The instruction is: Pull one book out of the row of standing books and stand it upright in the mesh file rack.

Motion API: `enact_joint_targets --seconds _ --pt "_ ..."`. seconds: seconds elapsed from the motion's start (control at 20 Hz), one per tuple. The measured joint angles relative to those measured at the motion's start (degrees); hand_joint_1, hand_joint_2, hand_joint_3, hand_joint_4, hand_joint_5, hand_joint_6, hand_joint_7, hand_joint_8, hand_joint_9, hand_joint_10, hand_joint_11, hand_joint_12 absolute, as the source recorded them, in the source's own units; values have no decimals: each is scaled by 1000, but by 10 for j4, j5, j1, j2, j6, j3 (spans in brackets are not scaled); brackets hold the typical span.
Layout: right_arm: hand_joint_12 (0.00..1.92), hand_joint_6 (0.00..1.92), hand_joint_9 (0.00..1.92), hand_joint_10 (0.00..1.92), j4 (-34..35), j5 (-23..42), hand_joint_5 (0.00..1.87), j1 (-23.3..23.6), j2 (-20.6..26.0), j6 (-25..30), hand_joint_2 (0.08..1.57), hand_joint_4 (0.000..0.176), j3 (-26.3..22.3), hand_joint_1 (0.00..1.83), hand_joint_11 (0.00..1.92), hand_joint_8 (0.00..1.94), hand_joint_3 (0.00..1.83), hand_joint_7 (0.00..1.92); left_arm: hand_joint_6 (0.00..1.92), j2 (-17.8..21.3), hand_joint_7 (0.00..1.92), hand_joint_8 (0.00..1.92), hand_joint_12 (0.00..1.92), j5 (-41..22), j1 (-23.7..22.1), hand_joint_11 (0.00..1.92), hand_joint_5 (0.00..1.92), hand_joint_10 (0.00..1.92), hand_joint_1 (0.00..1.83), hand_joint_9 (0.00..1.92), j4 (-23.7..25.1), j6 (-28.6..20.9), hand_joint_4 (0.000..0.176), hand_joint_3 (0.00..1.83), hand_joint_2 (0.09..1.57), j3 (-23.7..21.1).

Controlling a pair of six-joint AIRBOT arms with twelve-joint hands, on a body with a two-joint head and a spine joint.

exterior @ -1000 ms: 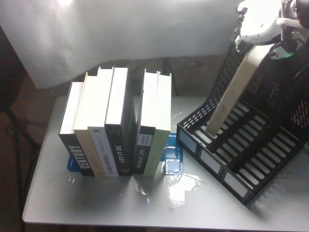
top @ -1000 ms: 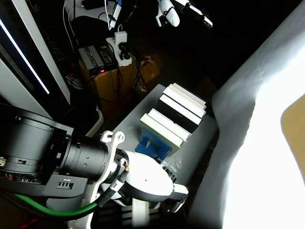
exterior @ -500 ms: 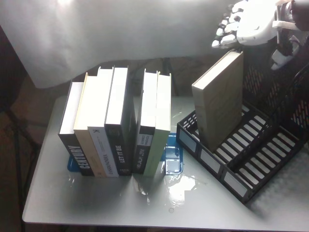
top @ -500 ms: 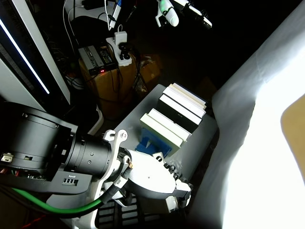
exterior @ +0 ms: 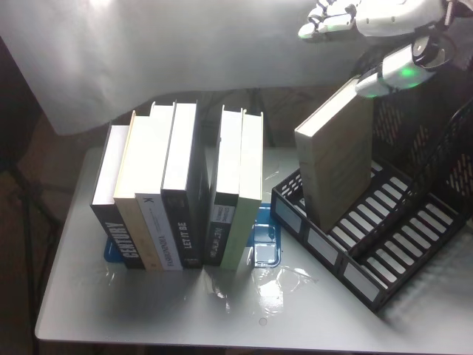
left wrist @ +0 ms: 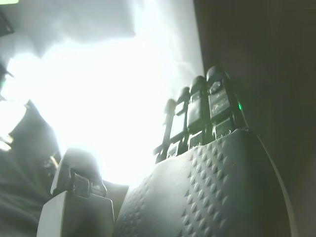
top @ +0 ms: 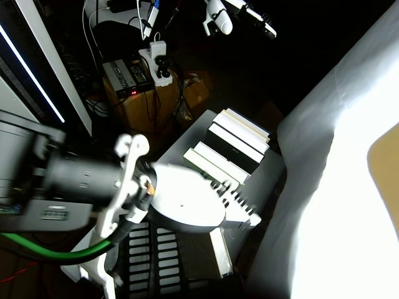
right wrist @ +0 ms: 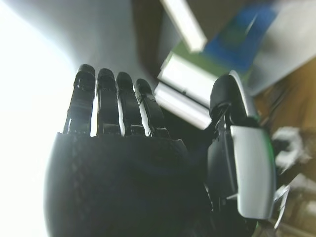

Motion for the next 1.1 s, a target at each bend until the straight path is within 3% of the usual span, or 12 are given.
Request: enact_joint_targets --seconds 0.05,0.2,0.25,0.3,0.35,0.4,0.55,0.65,0.7,0.75,0.95,1.1 --pt "0 0 0 0 108 20 0 -10 6 -45 1310 48 1 250 0 0 30 0 0 0 0 0 0 9 -10 0 0 0 152 0 3 0 78 2 1245 2" --pt "0 0 0 0 303 61 0 -37 23 -143 1316 55 -7 252 0 0 32 0 0 0 0 0 0 24 -44 0 0 0 163 0 50 0 75 4 1251 11" --pt "0 0 0 0 365 75 0 -51 31 -164 1279 92 -10 230 0 0 13 0 0 -4 0 0 0 32 -54 0 0 0 180 0 68 0 124 0 1236 18" --pt "20 0 37 15 437 92 0 -70 44 -197 1322 45 -16 191 30 0 26 0 0 -7 0 0 0 49 -68 0 0 0 194 0 79 0 127 5 1254 22" --pt "6 0 46 18 499 103 0 -87 54 -220 1348 36 -22 229 0 0 29 0 0 -7 0 0 0 60 -77 0 0 0 196 0 89 0 118 11 1268 24" --pt "0 0 55 24 554 115 0 -106 64 -244 1288 53 -28 515 0 0 0 0 0 -7 0 0 0 68 -84 0 0 0 209 0 102 0 100 10 1275 26" --pt "178 0 103 69 729 167 0 -163 98 -332 1277 79 -64 295 0 0 0 0 0 -7 0 0 0 77 -103 0 0 0 297 0 144 0 72 9 1291 26" --pt "296 0 92 47 802 207 0 -198 116 -376 1204 50 -90 363 0 0 0 0 0 -7 0 0 0 81 -115 0 0 0 271 0 168 0 129 8 1297 27" --pt "494 0 84 35 839 237 0 -219 123 -398 1198 62 -105 400 0 0 0 0 0 -7 0 0 0 82 -123 0 0 0 271 0 182 0 134 6 1295 27" --pt "436 0 47 16 869 260 0 -236 129 -413 1211 76 -115 453 0 0 0 0 0 -7 0 0 0 83 -129 0 0 0 230 0 194 0 168 0 1283 27" --pt "329 0 132 35 967 325 0 -292 150 -471 1252 60 -146 409 0 0 5 0 0 -6 0 0 0 86 -148 0 0 0 218 0 228 0 172 4 1288 27" --pt "268 0 101 8 1000 359 0 -319 158 -497 1247 30 -166 439 0 0 1 0 0 -5 0 0 0 97 -164 0 0 0 301 0 260 0 140 9 1324 27"
